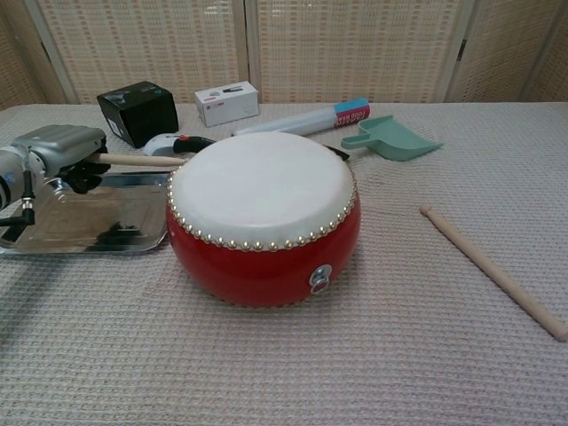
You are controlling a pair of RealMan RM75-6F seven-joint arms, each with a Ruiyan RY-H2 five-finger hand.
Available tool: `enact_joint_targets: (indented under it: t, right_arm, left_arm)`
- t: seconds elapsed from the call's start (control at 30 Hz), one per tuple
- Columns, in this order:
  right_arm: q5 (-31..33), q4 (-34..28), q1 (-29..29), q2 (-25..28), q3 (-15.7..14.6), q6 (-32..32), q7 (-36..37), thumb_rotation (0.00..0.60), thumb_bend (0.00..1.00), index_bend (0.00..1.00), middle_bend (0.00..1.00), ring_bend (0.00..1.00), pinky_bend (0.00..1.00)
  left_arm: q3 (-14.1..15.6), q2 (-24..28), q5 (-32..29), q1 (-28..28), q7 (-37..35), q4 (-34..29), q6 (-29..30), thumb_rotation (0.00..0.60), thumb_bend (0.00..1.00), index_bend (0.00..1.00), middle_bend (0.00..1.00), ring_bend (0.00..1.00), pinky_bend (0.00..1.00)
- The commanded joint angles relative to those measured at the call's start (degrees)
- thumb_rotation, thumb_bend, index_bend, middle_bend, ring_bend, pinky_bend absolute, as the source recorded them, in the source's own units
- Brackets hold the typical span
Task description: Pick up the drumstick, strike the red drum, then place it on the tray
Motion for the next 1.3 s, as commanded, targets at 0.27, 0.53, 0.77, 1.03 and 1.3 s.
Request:
enact_joint_targets:
  t: [0.27,0.53,0.77,1.03,1.3]
  right_arm:
    - [-0.1,-0.2,-0.3,0.2,-0.1,0.6,-0.1,0.6,0.1,0.1,0.11,0.0,0.0]
    - [-0.1,-0.3,-0.2,0.1,0.0,0.5,-0.2,0.6,0.1,0.09,0.11,0.0,0.0]
    - [-0.2,-0.4,-0.2,0.2,0.0,0.5,-0.1,0.6,0.1,0.09,0.11,0.0,0.0]
    - [-0.3,-0.6,-0.2,0.4,0.0,0.7,-0.1,0.6,0.1,0.09,0.11,0.0,0.0]
    - [-0.4,-1.0,-0.3,1.3,0.2,1.2,-0.2,0.6,0.1,0.09,0.11,0.0,0.0]
  left_arm:
    - [-0.5,3.3,-1.9,0.5,2.2,-6.2,-1.6,0.6,0.42,0.42,0.36,0.33,0.51]
    - [-0.5,5.8,-4.1,0.6,3.9,-10.7,-2.9,0.6,0.3,0.05,0.1,0.08,0.23]
    - [-0.6,7.2,-7.1,0.3,4.7,-12.8,-4.8,0.6,0.26,0.0,0.0,0.0,0.11]
    - [-1.0,9.1,-8.7,0.3,3.3,-15.5,-5.4,0.6,0.24,0.0,0.0,0.0,0.08]
    - [-2.5,14.1,-6.8,3.1,-5.6,-22.6,-4.4,0.6,0.24,0.0,0.0,0.0,0.08]
